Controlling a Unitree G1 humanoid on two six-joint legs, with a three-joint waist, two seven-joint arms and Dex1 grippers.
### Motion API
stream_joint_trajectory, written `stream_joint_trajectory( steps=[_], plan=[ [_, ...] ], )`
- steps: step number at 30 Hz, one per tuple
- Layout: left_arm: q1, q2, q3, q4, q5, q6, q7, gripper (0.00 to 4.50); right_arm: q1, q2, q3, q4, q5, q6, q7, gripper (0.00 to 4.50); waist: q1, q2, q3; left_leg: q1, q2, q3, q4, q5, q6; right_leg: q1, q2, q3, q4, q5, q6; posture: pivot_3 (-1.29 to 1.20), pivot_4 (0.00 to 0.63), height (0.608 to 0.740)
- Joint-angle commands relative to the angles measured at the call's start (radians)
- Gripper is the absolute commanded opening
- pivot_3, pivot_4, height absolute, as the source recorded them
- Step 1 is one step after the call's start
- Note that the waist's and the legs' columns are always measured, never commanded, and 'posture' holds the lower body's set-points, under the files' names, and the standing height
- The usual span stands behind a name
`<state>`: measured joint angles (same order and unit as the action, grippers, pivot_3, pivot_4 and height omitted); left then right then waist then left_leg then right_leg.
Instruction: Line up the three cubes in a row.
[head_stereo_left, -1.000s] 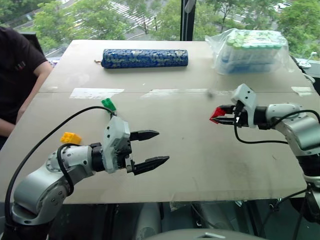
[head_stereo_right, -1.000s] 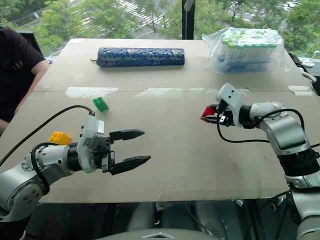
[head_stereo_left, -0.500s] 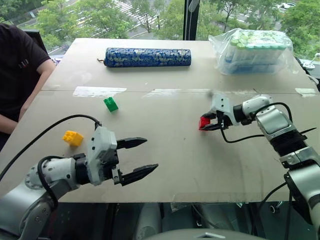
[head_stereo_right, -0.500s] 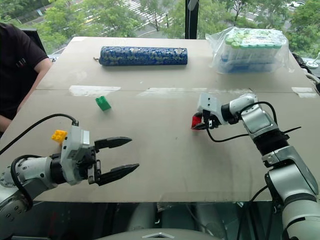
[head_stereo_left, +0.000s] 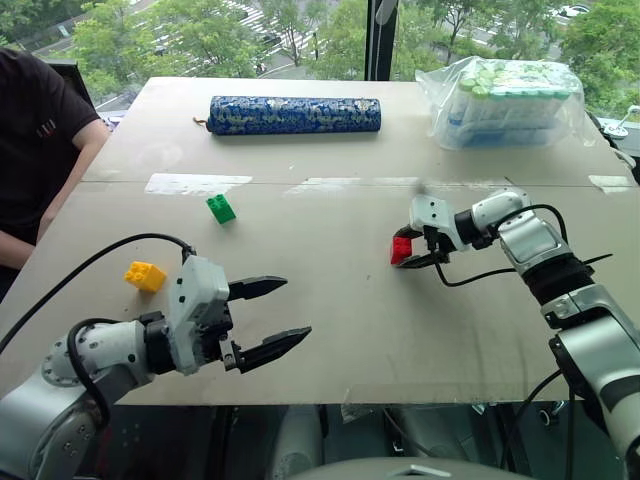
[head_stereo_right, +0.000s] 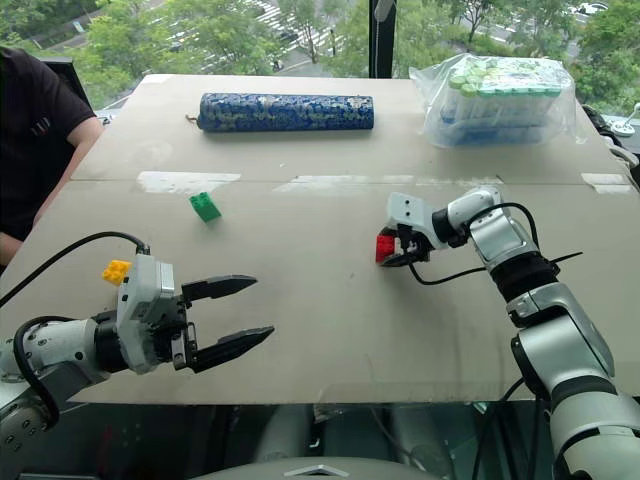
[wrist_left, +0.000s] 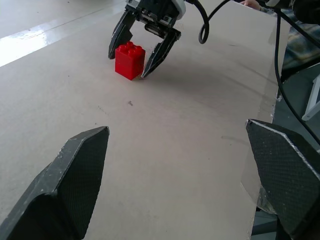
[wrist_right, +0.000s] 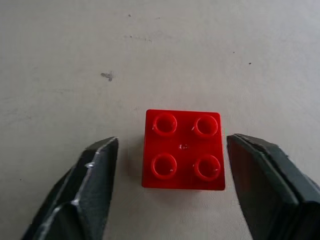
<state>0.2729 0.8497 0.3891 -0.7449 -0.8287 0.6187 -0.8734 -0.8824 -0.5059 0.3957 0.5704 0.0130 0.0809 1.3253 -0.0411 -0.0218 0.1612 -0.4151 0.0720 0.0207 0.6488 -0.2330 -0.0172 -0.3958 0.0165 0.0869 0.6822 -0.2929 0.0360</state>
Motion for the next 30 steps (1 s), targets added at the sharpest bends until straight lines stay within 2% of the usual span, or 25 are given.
stream_joint_trajectory(
  steps=[1, 5, 8, 10, 15, 20, 30],
  plan=[
    [0.014, -0.005, 0.051, -0.04, -0.019, -0.017, 0.009, 4.5, -0.012, -0.013, -0.045, -0.034, 0.012, -0.026, 0.008, 4.48, 0.0, 0.0, 0.0, 0.0, 0.0, 0.0, 0.0, 0.0, 0.0, 0.0, 0.0, 0.0, 0.0, 0.0, 0.0, 0.0, 0.15, 0.74],
    [0.011, -0.066, 0.08, -0.013, -0.036, 0.002, 0.114, 4.5, 0.027, -0.044, -0.102, -0.15, 0.071, 0.025, 0.02, 4.48, 0.0, 0.0, 0.0, 0.0, 0.0, 0.0, 0.0, 0.0, 0.0, 0.0, 0.0, 0.0, 0.0, 0.0, 0.0, 0.0, 0.15, 0.74],
    [-0.104, -0.156, 0.067, 0.088, 0.124, 0.053, 0.436, 4.5, 0.13, -0.07, -0.238, -0.371, 0.235, 0.121, -0.001, 4.48, 0.005, 0.001, 0.0, 0.0, 0.0, -0.001, 0.0, 0.0, 0.0, 0.0, -0.001, -0.001, 0.001, 0.0, 0.0, 0.0, 0.15, 0.74],
    [-0.181, -0.198, 0.065, 0.125, 0.128, 0.11, 0.564, 4.5, 0.204, -0.065, -0.32, -0.501, 0.312, 0.137, -0.052, 4.48, 0.022, 0.001, 0.0, 0.0, -0.001, -0.003, 0.0, 0.0, 0.0, 0.001, -0.001, -0.003, 0.002, 0.0, 0.0, 0.0, 0.15, 0.74],
    [-0.392, -0.328, -0.014, 0.213, 0.282, 0.234, 0.873, 4.5, 0.393, -0.044, -0.46, -0.879, 0.493, 0.34, -0.253, 4.48, 0.029, -0.001, -0.001, -0.001, -0.002, -0.006, 0.003, 0.0, 0.0, 0.002, -0.001, -0.003, 0.007, 0.0, 0.0, 0.0, 0.15, 0.74],
    [-0.542, -0.406, -0.085, 0.334, 0.386, 0.254, 0.972, 4.5, 0.514, -0.067, -0.483, -1.083, 0.538, 0.402, -0.361, 4.48, 0.026, -0.002, -0.001, 0.0, -0.004, -0.006, 0.004, 0.0, 0.0, 0.001, -0.001, -0.003, 0.01, 0.0, 0.001, 0.0, 0.15, 0.74],
    [-0.846, -0.499, -0.162, 0.79, 0.58, 0.09, 1.041, 4.5, 0.593, -0.121, -0.532, -1.169, 0.582, 0.425, -0.448, 4.48, 0.03, -0.004, -0.001, 0.0, -0.006, -0.007, 0.004, 0.0, 0.0, 0.001, -0.001, -0.003, 0.01, 0.0, 0.001, 0.0, 0.15, 0.74]
  ],
)
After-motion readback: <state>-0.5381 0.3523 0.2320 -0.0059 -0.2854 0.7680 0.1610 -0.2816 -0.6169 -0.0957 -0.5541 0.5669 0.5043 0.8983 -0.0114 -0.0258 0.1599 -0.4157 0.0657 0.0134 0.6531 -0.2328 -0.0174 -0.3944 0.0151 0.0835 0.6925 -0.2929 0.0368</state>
